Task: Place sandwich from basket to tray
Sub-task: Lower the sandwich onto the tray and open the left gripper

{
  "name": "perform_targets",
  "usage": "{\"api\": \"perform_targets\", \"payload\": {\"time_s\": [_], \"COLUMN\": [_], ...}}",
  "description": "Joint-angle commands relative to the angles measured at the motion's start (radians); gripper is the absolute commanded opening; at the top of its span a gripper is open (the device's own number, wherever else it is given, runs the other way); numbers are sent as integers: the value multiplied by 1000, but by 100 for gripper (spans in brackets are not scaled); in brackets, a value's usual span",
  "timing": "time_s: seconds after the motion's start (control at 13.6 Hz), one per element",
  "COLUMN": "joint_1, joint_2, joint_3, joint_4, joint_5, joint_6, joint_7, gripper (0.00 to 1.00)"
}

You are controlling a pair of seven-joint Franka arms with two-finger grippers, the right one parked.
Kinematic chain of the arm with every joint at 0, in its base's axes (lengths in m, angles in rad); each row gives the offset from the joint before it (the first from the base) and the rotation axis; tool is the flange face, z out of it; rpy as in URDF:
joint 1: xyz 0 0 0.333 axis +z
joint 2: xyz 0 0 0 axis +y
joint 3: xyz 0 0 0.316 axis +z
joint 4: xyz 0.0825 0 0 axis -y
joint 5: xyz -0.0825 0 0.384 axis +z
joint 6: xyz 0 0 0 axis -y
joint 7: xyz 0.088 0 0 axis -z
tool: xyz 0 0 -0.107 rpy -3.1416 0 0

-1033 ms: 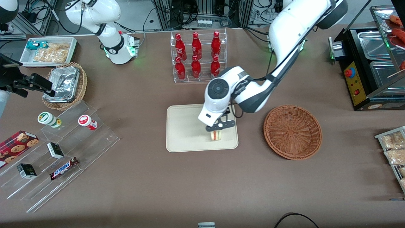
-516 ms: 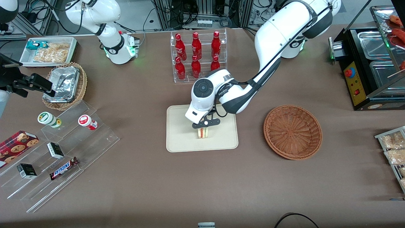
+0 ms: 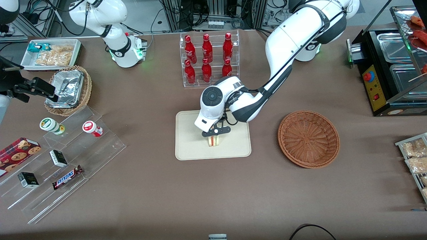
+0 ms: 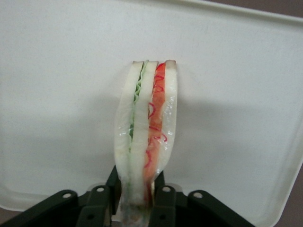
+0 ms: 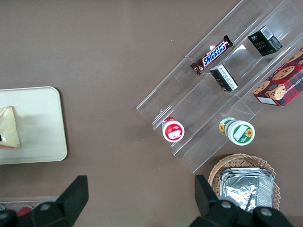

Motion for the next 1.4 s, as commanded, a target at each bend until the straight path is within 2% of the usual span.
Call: {"api": "perform_targets", "payload": {"time_s": [0.0, 0.3, 0.81, 1.33], "joint_1": [-13, -10, 5, 120], "joint_2": [-16, -120, -295, -376], "joint_3": [14, 12, 63, 66], "joint_4": [33, 24, 22, -42], "joint_5": [18, 12, 9, 7], "joint_6": [-9, -44, -322, -416], "joint_7": [-24, -25, -27, -28], "gripper": [100, 100, 100, 100]}}
